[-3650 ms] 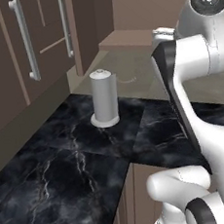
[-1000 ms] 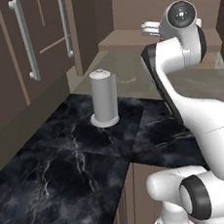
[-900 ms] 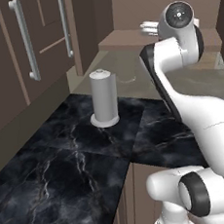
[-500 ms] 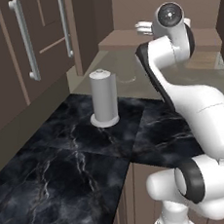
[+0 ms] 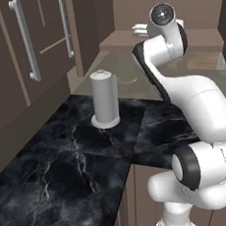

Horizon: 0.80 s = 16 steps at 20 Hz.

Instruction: Pick up the bar soap and sponge from the sink, and place them back in the cabinet, and close the cabinet doors.

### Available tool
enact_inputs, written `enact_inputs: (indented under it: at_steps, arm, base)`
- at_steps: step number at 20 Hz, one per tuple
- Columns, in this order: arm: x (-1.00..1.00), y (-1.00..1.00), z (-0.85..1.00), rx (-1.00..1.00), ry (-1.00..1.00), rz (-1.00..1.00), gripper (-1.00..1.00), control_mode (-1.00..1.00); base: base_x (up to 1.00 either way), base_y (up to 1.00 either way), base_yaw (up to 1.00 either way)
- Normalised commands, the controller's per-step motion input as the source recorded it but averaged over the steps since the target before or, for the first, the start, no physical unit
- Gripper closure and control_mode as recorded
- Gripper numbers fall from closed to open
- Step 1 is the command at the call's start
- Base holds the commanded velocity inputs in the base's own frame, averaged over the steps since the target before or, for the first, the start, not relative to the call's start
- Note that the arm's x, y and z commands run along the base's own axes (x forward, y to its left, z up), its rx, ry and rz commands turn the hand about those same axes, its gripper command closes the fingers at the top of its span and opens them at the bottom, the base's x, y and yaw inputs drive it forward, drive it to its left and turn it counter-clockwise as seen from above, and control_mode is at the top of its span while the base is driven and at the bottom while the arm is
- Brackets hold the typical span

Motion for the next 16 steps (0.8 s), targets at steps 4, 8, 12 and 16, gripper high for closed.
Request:
enact_inputs:
  at_steps: [4, 8, 12, 16]
  arm:
    - [0.37, 0.0, -0.11, 0.0, 0.04, 0.0, 1.0, -1.0]
    - [0.35, 0.0, -0.09, 0.0, 0.04, 0.0, 1.0, -1.0]
    - [0.41, 0.0, -0.09, 0.0, 0.03, 0.0, 1.0, -1.0]
    - [0.45, 0.0, -0.04, 0.0, 0.03, 0.0, 1.0, -1.0]
  base:
    - [0.0, 0.0, 0.0]
    - [0.0, 0.0, 0.0]
    - [0.0, 0.0, 0.0]
    - [0.0, 0.0, 0.0]
